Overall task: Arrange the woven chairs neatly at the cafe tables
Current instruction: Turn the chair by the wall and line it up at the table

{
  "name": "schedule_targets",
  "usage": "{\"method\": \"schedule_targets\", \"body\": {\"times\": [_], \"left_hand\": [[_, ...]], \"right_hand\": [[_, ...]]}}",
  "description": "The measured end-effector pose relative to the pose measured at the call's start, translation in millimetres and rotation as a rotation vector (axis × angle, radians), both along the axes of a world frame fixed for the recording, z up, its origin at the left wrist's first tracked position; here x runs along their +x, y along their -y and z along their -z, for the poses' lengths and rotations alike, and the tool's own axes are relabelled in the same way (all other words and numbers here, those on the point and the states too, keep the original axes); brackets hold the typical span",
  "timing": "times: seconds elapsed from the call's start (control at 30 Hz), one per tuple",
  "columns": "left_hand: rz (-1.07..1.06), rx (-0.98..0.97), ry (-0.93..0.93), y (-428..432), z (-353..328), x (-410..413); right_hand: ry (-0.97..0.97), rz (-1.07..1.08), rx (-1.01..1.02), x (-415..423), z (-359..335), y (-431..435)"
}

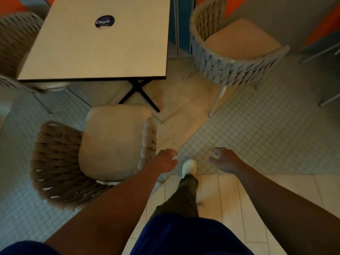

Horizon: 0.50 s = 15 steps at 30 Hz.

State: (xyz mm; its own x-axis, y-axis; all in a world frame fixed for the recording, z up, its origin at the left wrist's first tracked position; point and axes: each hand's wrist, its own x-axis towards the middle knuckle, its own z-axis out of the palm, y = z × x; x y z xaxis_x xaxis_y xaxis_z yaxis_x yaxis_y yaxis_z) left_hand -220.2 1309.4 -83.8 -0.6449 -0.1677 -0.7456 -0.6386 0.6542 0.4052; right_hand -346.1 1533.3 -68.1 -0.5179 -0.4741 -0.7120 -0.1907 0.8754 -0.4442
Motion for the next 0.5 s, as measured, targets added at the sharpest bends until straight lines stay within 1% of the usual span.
{"method": "schedule_targets", "body": {"times": [0.1,0.27,0.4,0.5], "left_hand": [[0.017,-0.008,-0.017,9.0,8.6,-58.7],[-0.024,0.0,-0.061,31.3,16.3,-166.0],[-0.071,0.03,-0.073,51.9,10.5,-248.7],[-0.074,0.014,-0.088,64.9,5.3,-304.6]], "right_hand": [[0.003,0.017,0.007,-60.7,6.1,7.1],[0.002,0.115,-0.013,-162.3,14.5,28.1],[0.05,0.226,-0.05,-228.9,12.4,43.8],[0.062,0.272,-0.065,-273.6,15.1,52.0]]}}
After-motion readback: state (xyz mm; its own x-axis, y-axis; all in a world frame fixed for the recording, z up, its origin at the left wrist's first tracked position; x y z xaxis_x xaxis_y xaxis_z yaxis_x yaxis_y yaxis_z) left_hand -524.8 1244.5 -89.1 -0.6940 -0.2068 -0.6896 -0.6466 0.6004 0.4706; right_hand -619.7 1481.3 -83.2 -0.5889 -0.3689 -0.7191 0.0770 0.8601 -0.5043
